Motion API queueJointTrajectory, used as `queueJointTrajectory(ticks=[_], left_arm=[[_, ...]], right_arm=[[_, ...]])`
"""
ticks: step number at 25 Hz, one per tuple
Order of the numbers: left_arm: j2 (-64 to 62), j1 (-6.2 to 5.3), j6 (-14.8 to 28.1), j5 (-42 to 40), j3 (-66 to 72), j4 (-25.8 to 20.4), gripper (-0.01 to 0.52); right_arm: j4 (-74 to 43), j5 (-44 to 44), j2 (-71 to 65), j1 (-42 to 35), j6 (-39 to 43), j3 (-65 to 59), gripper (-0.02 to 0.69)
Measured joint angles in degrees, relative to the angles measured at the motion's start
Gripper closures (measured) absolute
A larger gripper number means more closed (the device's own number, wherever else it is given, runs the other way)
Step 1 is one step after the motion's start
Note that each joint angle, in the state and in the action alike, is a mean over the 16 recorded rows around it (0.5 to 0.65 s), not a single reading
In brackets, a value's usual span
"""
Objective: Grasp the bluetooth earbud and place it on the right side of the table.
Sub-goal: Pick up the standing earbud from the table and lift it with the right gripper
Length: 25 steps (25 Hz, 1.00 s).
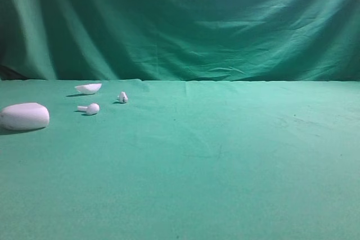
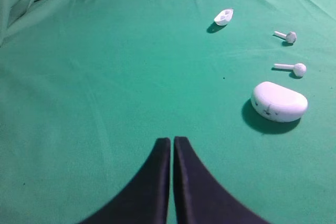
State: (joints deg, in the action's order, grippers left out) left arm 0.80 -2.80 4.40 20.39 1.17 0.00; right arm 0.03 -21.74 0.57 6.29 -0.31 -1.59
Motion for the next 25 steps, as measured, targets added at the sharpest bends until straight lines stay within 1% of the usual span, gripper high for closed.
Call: queueJointTrajectory(ticks=[16,19,25], left_arm=[[0.0,0.00,0.0,0.0,0.0,0.0,0.514],[0.0,0.00,0.0,0.0,0.0,0.0,0.514],[0.0,0.00,0.0,0.0,0.0,0.0,0.514]], right_arm=[[-0.1,1.0,0.0,0.0,0.1,0.0,0.665],[0.5,4.3,0.0,0.0,0.2,0.0,0.665],[2.1,14.6,-0.1,0.0,0.9,0.8,0.665]])
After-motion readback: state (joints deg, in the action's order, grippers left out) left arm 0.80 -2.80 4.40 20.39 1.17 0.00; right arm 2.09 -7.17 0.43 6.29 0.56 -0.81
